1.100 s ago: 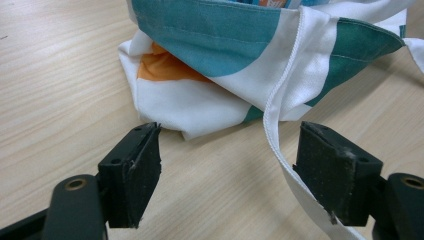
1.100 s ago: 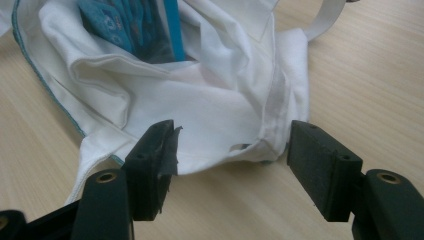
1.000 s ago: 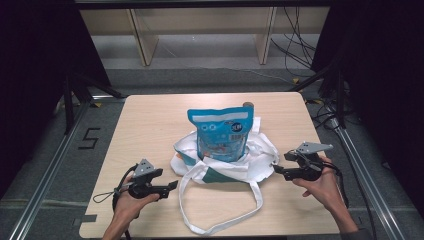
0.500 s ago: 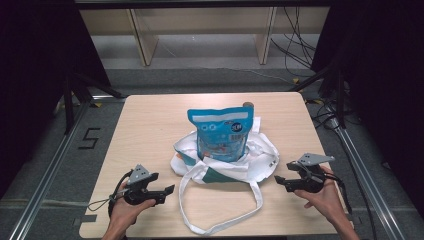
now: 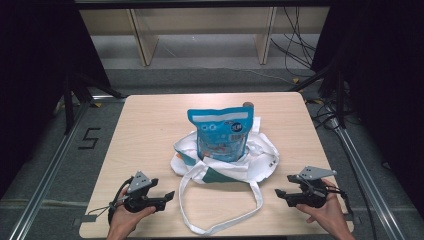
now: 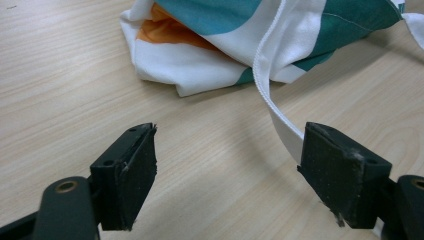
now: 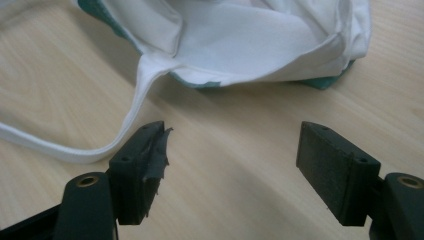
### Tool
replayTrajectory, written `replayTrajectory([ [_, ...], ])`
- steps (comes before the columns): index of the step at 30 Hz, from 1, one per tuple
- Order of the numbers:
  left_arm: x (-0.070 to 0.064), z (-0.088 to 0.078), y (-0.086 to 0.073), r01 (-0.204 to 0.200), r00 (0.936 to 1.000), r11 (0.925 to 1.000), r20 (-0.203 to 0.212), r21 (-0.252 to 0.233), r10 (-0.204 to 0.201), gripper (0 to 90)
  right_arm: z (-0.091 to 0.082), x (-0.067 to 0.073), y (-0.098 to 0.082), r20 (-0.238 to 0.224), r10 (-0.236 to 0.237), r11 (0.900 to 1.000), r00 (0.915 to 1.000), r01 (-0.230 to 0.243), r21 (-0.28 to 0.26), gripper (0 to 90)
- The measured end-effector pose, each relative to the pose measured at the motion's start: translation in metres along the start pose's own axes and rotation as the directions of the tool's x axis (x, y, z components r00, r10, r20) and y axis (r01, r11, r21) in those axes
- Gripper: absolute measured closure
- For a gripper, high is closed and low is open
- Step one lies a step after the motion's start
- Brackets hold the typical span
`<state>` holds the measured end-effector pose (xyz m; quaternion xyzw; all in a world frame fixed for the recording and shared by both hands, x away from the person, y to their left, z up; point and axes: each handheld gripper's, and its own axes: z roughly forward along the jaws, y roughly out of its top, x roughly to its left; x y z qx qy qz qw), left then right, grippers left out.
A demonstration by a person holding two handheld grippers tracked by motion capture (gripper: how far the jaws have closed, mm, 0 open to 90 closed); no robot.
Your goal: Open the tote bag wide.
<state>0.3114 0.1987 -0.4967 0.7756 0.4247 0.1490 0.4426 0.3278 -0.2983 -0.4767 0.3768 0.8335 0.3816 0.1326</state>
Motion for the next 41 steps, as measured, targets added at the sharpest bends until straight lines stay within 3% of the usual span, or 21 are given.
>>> replayTrajectory([
  [1, -0.001, 0.000, -0.001, -0.001, 1.0000, 1.0000, 0.003, 0.003, 0.001, 21.7, -0.001, 0.000, -0.002, 0.002, -0.020, 1.000, 0.9998, 0.020, 0.002, 29.6],
  [2, -0.002, 0.000, -0.001, -0.008, 1.0000, 1.0000, -0.003, 0.004, 0.008, 21.6, -0.003, 0.005, -0.004, -0.001, 0.020, 1.000, 0.9998, -0.020, 0.018, 29.6],
  [4, -0.006, 0.000, -0.003, -0.017, 0.9998, 0.9998, -0.002, 0.008, 0.017, 21.6, -0.004, 0.008, -0.009, -0.009, 0.028, 1.000, 0.9996, -0.028, 0.012, 29.6],
  [5, -0.007, 0.000, -0.004, -0.019, 0.9998, 0.9998, 0.005, 0.008, 0.019, 21.5, -0.004, 0.007, -0.011, -0.011, -0.004, 1.000, 0.9999, 0.004, 0.007, 29.6],
  [6, -0.009, 0.000, -0.004, -0.016, 0.9999, 0.9998, 0.004, 0.014, 0.016, 21.5, -0.006, 0.010, -0.013, -0.021, 0.029, 0.999, 0.9993, -0.029, 0.028, 29.6],
  [7, -0.010, 0.000, -0.005, -0.021, 0.9997, 0.9997, 0.012, 0.014, 0.021, 21.5, -0.005, 0.008, -0.015, -0.026, -0.005, 1.000, 0.9997, 0.005, 0.016, 29.5],
  [10, -0.014, -0.001, -0.007, -0.036, 0.9992, 0.9993, 0.020, 0.007, 0.036, 21.4, -0.008, 0.016, -0.021, -0.020, 0.012, 0.998, 0.9997, -0.011, 0.058, 29.5],
  [11, -0.015, -0.002, -0.008, -0.027, 0.9994, 0.9995, 0.022, 0.017, 0.027, 21.4, -0.008, 0.015, -0.023, -0.019, -0.024, 0.998, 0.9995, 0.025, 0.053, 29.6],
  [12, -0.016, -0.003, -0.009, -0.039, 0.9991, 0.9991, 0.018, 0.019, 0.038, 21.4, -0.009, 0.018, -0.026, -0.028, 0.015, 0.998, 0.9995, -0.013, 0.068, 30.0],
  [13, -0.017, -0.002, -0.010, -0.048, 0.9986, 0.9988, 0.023, 0.015, 0.047, 21.4, -0.008, 0.015, -0.029, -0.032, -0.022, 0.998, 0.9992, 0.024, 0.065, 30.6],
  [17, -0.024, -0.002, -0.014, -0.059, 0.9978, 0.9975, 0.034, 0.039, 0.057, 21.3, -0.008, 0.018, -0.037, -0.041, 0.044, 0.995, 0.9982, -0.041, 0.087, 30.5],
  [19, -0.028, -0.002, -0.016, -0.074, 0.9967, 0.9949, 0.038, 0.068, 0.072, 21.1, -0.009, 0.014, -0.037, -0.045, 0.012, 0.995, 0.9989, -0.007, 0.103, 30.4],
  [20, -0.030, -0.001, -0.016, -0.071, 0.9969, 0.9955, 0.037, 0.063, 0.069, 20.9, -0.008, 0.018, -0.039, -0.042, 0.048, 0.995, 0.9979, -0.044, 0.089, 30.5],
  [21, -0.030, -0.001, -0.016, -0.087, 0.9957, 0.9934, 0.038, 0.076, 0.084, 20.9, -0.009, 0.014, -0.038, -0.043, 0.000, 0.994, 0.9991, 0.004, 0.110, 30.4],
  [22, -0.031, 0.001, -0.016, -0.082, 0.9960, 0.9951, 0.041, 0.055, 0.080, 20.9, -0.006, 0.017, -0.040, -0.044, 0.035, 0.996, 0.9984, -0.031, 0.086, 30.4],
  [25, -0.028, 0.000, -0.016, -0.097, 0.9947, 0.9918, 0.041, 0.083, 0.094, 20.9, -0.006, 0.015, -0.039, -0.045, -0.003, 0.994, 0.9990, 0.008, 0.107, 30.3],
  [29, -0.029, 0.002, -0.016, -0.079, 0.9964, 0.9955, 0.036, 0.052, 0.077, 20.9, -0.005, 0.018, -0.039, -0.045, 0.040, 0.995, 0.9982, -0.035, 0.095, 30.3],
  [31, -0.028, 0.001, -0.015, -0.107, 0.9938, 0.9913, 0.039, 0.077, 0.104, 20.9, -0.005, 0.014, -0.039, -0.045, -0.006, 0.995, 0.9990, 0.010, 0.101, 30.3],
  [37, -0.028, 0.001, -0.016, -0.092, 0.9954, 0.9942, 0.035, 0.057, 0.090, 20.9, -0.007, 0.013, -0.037, -0.045, -0.011, 0.991, 0.9989, 0.017, 0.130, 30.3],
  [38, -0.028, 0.001, -0.016, -0.082, 0.9963, 0.9944, 0.033, 0.066, 0.080, 20.9, -0.005, 0.013, -0.039, -0.044, -0.007, 0.995, 0.9990, 0.011, 0.094, 30.3],
  [41, -0.026, 0.001, -0.015, -0.103, 0.9944, 0.9918, 0.032, 0.076, 0.101, 20.8, -0.007, 0.013, -0.038, -0.044, -0.005, 0.993, 0.9990, 0.010, 0.120, 30.3],
])
